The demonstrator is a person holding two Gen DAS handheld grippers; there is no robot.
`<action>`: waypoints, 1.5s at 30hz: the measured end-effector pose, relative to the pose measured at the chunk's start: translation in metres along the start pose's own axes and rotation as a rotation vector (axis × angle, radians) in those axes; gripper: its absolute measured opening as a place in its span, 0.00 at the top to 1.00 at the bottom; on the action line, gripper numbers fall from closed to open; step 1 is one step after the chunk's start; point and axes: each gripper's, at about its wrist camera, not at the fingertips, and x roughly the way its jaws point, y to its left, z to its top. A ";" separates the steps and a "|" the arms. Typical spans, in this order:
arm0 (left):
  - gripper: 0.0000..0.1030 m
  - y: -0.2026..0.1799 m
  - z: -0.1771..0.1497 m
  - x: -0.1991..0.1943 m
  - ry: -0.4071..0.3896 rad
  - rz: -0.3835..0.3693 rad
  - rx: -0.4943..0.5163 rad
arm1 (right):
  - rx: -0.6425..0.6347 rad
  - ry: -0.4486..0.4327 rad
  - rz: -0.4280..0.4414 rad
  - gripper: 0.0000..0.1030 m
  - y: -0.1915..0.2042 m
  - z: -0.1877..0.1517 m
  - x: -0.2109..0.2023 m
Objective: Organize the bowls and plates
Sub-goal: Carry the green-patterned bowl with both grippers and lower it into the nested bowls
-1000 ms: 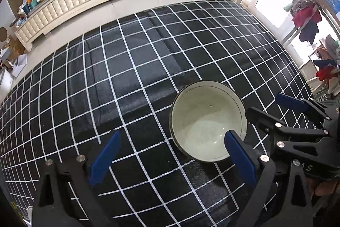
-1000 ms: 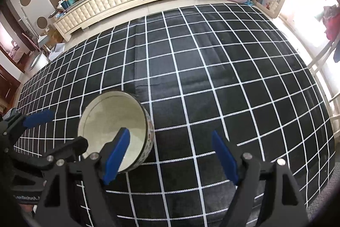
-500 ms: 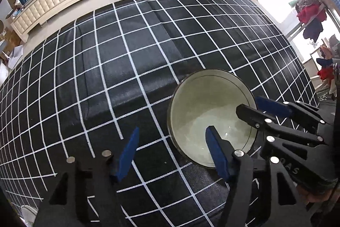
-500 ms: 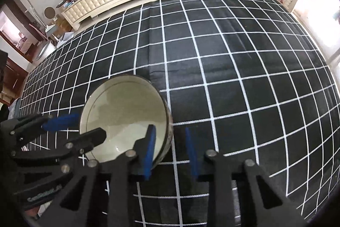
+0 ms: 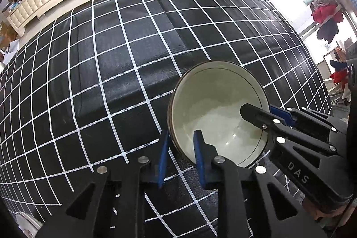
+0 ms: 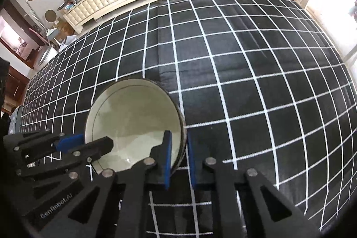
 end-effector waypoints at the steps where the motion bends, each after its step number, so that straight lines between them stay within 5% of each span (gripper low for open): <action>1: 0.82 -0.002 -0.001 0.000 0.002 0.009 0.006 | 0.010 0.001 0.004 0.85 0.000 -0.001 -0.001; 12: 0.84 -0.008 -0.024 -0.019 0.006 0.015 0.010 | 0.020 -0.022 0.019 0.86 0.019 -0.019 -0.030; 29: 0.84 0.023 -0.096 -0.120 -0.107 0.019 -0.021 | -0.062 -0.091 0.040 0.86 0.091 -0.053 -0.088; 45: 0.84 0.080 -0.171 -0.172 -0.158 0.025 -0.104 | -0.153 -0.067 0.059 0.86 0.163 -0.089 -0.084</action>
